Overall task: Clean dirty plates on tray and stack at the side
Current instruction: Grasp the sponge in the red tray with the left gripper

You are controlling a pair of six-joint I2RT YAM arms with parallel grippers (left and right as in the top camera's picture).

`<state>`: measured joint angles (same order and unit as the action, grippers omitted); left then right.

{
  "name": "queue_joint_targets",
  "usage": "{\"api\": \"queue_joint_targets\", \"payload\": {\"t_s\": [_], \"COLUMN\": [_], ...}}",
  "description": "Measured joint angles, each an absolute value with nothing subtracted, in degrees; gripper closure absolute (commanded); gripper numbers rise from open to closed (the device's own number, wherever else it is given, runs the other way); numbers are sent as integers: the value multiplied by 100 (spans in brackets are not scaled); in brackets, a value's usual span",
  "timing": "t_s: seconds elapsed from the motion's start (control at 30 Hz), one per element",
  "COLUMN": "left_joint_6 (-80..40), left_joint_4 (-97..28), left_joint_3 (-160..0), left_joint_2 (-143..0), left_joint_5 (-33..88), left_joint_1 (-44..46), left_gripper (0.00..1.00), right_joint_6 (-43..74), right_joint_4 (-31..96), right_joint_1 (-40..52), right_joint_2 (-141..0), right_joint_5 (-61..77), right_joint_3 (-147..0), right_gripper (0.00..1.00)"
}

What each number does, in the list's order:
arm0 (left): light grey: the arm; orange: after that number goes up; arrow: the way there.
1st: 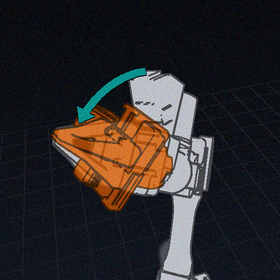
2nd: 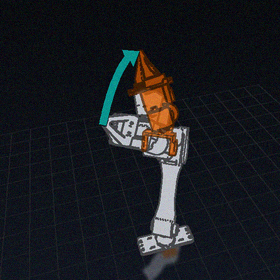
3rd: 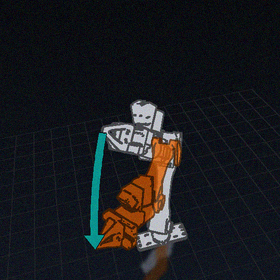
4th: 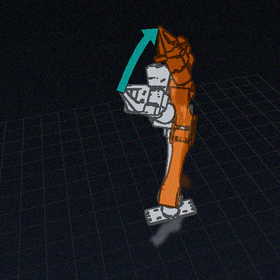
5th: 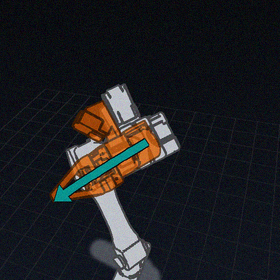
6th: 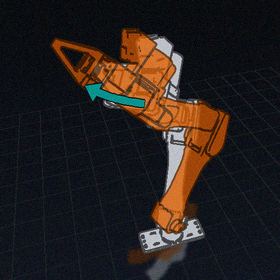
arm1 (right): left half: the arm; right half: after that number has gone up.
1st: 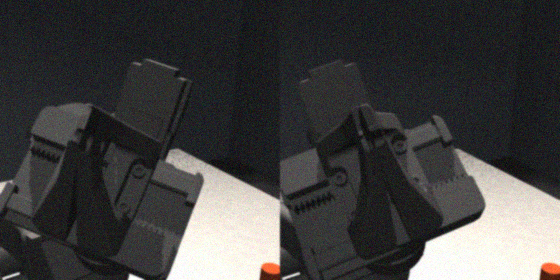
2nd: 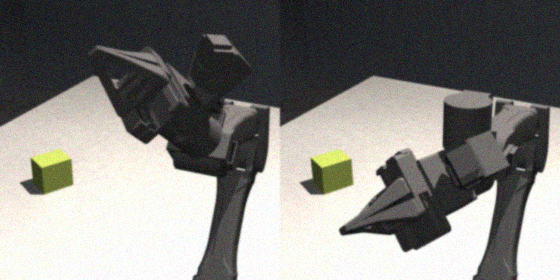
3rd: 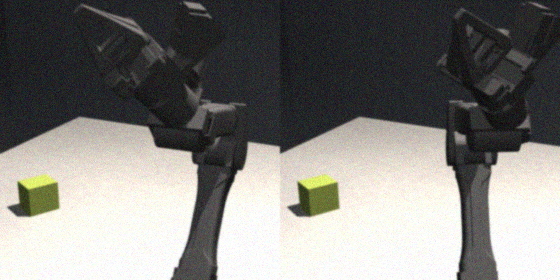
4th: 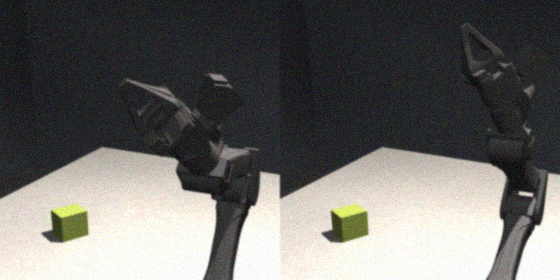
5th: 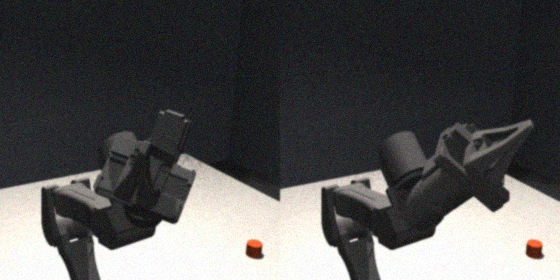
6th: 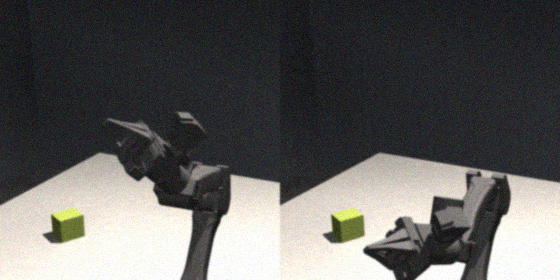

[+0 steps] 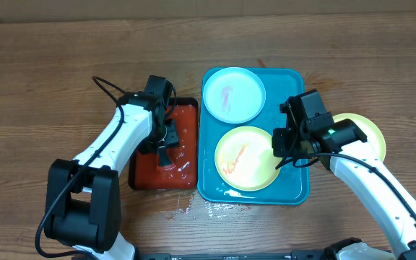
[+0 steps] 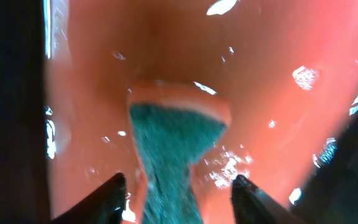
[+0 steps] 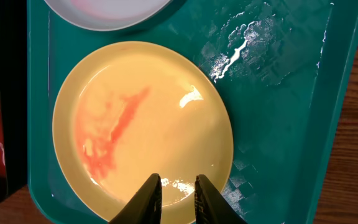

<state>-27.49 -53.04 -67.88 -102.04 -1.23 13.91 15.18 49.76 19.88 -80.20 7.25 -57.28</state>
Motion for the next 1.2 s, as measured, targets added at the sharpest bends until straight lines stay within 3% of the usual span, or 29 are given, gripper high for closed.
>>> {"api": "queue_joint_targets", "payload": {"t_s": [0.07,0.1,0.17,0.4,0.6,0.7,0.83,0.97,1.0,1.03,1.2], "left_joint_6": [-2724,-2689,-2593,-2423,-2335,-2355,-2344,-2351,-2346,-2349,-2359], "left_joint_4": [-5078,-4939,-4613,-4519,-5603,-6191,-6484,-6071,-5852,-5623,-5135], "left_joint_3": [-6716,-6672,-6563,-6549,-7297,-7839,-8025,-7599,-7389,-7133,-6519], "left_joint_2": [-10219,-10252,-10390,-10707,-10838,-10847,-10844,-10844,-10844,-10844,-10724], "left_joint_5": [-248,-292,-362,-384,-163,-108,-86,-64,-62,-49,-23], "left_joint_1": [1391,1391,1391,1389,1391,1391,1391,1402,1413,1428,1444], "left_gripper": [48,59,95,95,53,46,64,75,81,94,96], "right_joint_6": [1516,1518,1518,1518,1518,1518,1518,1520,1518,1518,1516], "right_joint_4": [4978,4978,4978,4982,5015,5035,5063,5059,5061,5059,5057], "right_joint_1": [1988,1986,1986,1986,1986,1986,1986,1986,1986,1986,1986], "right_joint_2": [-8020,-8020,-8020,-8020,-8020,-8020,-8020,-8020,-8020,-8020,-8020], "right_joint_5": [727,727,727,729,727,727,729,727,727,727,716], "right_joint_3": [-5728,-5728,-5728,-5728,-5728,-5728,-5728,-5728,-5728,-5728,-5728], "right_gripper": [80,80,80,80,80,80,80,80,80,80,80]}}
